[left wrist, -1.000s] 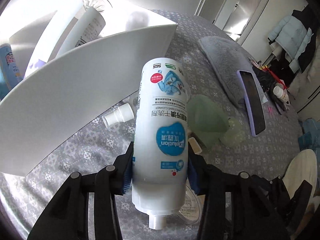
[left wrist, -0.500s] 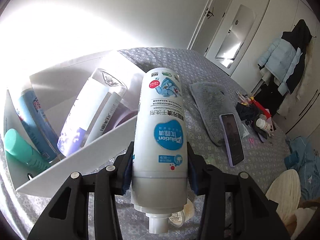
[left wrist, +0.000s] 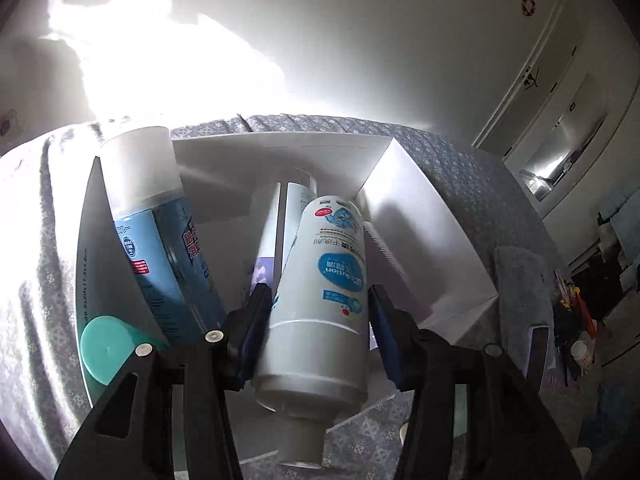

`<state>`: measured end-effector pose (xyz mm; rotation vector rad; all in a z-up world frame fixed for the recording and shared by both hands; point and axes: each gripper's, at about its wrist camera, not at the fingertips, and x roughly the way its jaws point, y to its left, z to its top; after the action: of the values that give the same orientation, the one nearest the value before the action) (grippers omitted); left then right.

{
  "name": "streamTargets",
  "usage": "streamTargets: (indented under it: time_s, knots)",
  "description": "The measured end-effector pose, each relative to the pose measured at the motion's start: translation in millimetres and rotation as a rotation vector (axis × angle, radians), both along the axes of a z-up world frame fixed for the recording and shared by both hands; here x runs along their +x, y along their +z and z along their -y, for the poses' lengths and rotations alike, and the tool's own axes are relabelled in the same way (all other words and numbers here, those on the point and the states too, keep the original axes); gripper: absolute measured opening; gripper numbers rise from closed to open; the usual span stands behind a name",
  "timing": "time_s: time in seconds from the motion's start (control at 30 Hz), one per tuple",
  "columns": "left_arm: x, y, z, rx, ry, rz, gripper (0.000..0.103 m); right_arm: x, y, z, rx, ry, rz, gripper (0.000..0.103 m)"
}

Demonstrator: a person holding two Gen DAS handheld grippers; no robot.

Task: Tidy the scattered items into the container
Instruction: 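Carry the white Oclution bottle into the box and open the left gripper, then grasp the cream round brush holder with the right gripper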

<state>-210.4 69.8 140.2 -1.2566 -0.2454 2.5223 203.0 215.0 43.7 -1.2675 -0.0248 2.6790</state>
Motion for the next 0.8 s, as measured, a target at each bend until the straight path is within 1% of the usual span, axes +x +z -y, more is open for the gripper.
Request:
streamTargets:
  time_s: [0.03, 0.07, 0.1, 0.17, 0.2, 0.27, 0.3, 0.4, 0.43, 0.53, 0.57, 0.63, 0.67, 0.7, 0.73, 0.8]
  knots:
    - [10, 4, 5, -0.013, 0.025, -0.034, 0.054, 0, 0, 0, 0.0, 0.0, 0.0, 0.103]
    - [22, 9, 9, -0.025, 0.045, -0.073, 0.064, 0, 0, 0, 0.001, 0.0, 0.0, 0.103]
    - [36, 14, 13, -0.032, 0.065, -0.114, 0.079, 0, 0, 0, 0.0, 0.0, 0.0, 0.103]
    - [66, 21, 20, -0.046, 0.104, -0.197, 0.096, 0, 0, 0, -0.001, 0.0, 0.002, 0.103]
    - [81, 21, 24, -0.06, 0.113, -0.228, 0.103, 0, 0, 3, -0.001, 0.001, 0.004, 0.103]
    - [106, 13, 30, -0.113, 0.117, -0.253, 0.102, -2, 1, 2, -0.007, 0.002, 0.015, 0.103]
    - [115, 5, 32, -0.144, 0.122, -0.246, 0.102, -3, 1, 1, -0.014, 0.007, 0.025, 0.103]
    - [129, -29, 54, -0.197, 0.156, -0.17, 0.102, -6, 9, -2, -0.036, 0.021, 0.084, 0.103]
    - [131, -41, 65, -0.208, 0.172, -0.138, 0.102, -4, 15, -4, -0.064, 0.018, 0.078, 0.103]
    - [139, -81, 86, -0.272, 0.252, -0.058, 0.102, 4, 42, -6, -0.181, 0.009, -0.039, 0.103]
    - [143, -95, 92, -0.293, 0.28, -0.04, 0.102, -1, 50, -5, -0.209, 0.011, -0.061, 0.103]
    - [153, -120, 100, -0.317, 0.297, -0.017, 0.102, -16, 59, 4, -0.266, 0.019, -0.069, 0.103]
    - [161, -124, 101, -0.309, 0.298, -0.05, 0.103, -27, 60, 9, -0.302, 0.027, -0.06, 0.103]
    - [168, -122, 101, -0.31, 0.303, -0.074, 0.103, -36, 61, 15, -0.337, 0.033, -0.051, 0.103]
    - [168, -121, 99, -0.319, 0.302, -0.07, 0.103, -43, 61, 21, -0.364, 0.034, -0.046, 0.103]
    - [164, -124, 96, -0.331, 0.298, -0.047, 0.103, -62, 59, 32, -0.385, 0.018, -0.034, 0.103]
